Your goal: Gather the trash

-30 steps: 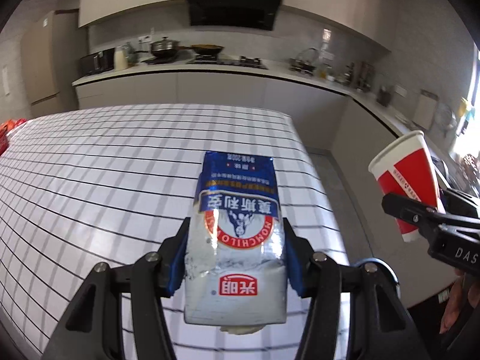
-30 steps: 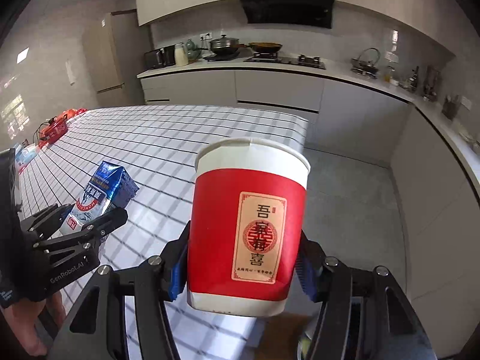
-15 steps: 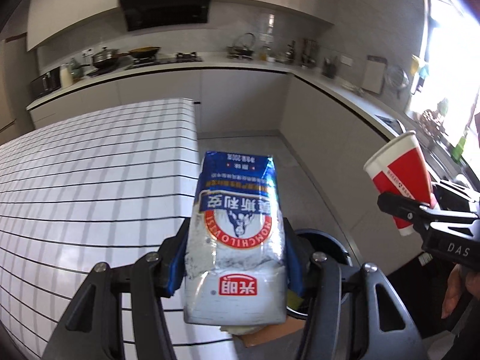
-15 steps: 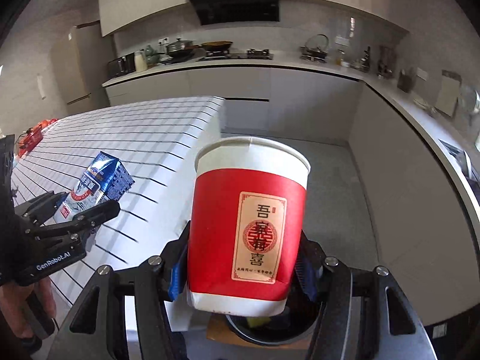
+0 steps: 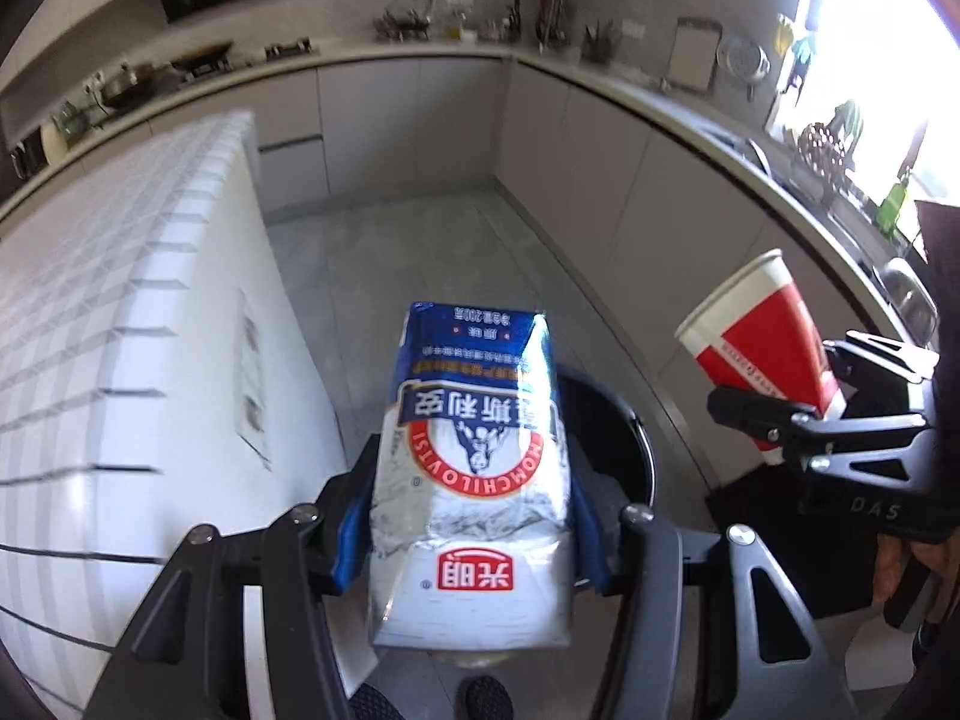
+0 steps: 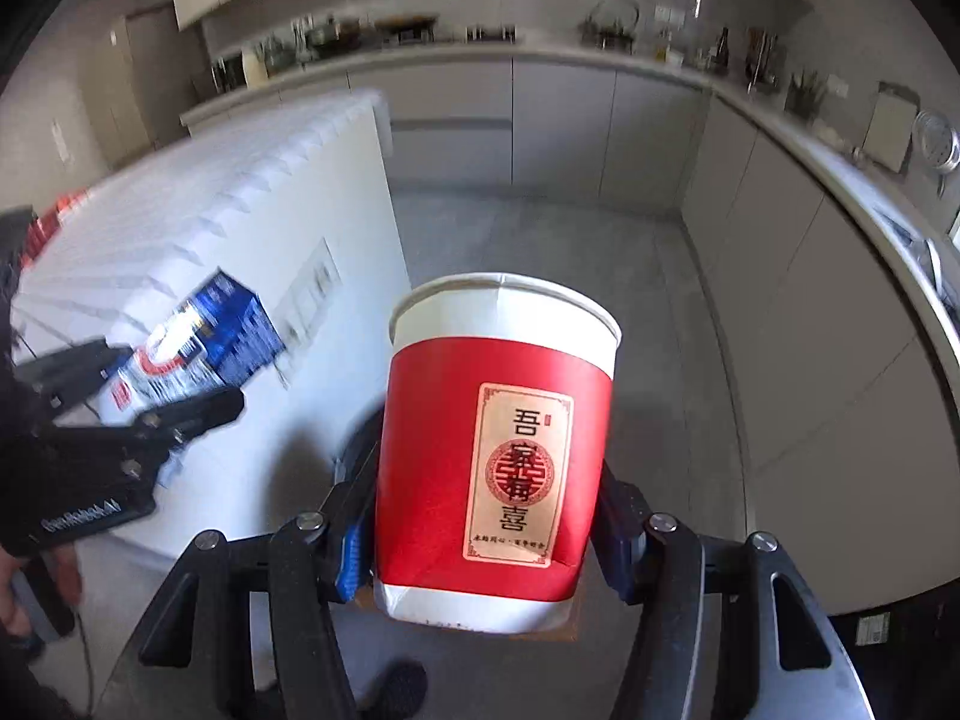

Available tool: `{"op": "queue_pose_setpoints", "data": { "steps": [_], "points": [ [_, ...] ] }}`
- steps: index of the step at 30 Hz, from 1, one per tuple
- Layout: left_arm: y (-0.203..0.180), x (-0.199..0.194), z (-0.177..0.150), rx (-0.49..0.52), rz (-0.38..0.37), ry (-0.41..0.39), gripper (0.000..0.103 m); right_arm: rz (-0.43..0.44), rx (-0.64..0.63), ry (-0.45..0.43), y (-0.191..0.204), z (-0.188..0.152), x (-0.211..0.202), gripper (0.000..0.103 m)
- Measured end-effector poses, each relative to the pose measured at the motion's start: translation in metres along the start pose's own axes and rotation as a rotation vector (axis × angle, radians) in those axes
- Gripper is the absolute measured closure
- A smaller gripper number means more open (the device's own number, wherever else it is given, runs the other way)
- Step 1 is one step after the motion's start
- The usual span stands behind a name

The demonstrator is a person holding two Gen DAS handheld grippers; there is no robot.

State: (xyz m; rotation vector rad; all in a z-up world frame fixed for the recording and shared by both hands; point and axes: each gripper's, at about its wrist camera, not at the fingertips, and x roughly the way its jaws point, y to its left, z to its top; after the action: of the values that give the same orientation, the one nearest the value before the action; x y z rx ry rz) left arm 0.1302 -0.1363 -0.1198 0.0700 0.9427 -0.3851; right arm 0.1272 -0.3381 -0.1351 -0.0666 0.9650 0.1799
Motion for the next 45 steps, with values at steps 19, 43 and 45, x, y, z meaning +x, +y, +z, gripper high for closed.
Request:
{"op": "queue_pose_setpoints", "data": {
  "steps": [19,43,45],
  "points": [
    [0.010,0.081,-0.039,-0.019,0.077,0.175,0.000,0.067,-0.266,0.197,-0.031,-0.042,0.121,0.000],
    [-0.013,-0.050,-0.025,-0.048,0.191,-0.065,0.000,-0.137,0.096,-0.004,-0.020,-0.040,-0.004,0.000],
    [-0.010,-0.068,-0.025,-0.040,0.212,-0.091,0.000,-0.141,0.111,-0.024,-0.008,-0.038,-0.024,0.000]
  ]
}}
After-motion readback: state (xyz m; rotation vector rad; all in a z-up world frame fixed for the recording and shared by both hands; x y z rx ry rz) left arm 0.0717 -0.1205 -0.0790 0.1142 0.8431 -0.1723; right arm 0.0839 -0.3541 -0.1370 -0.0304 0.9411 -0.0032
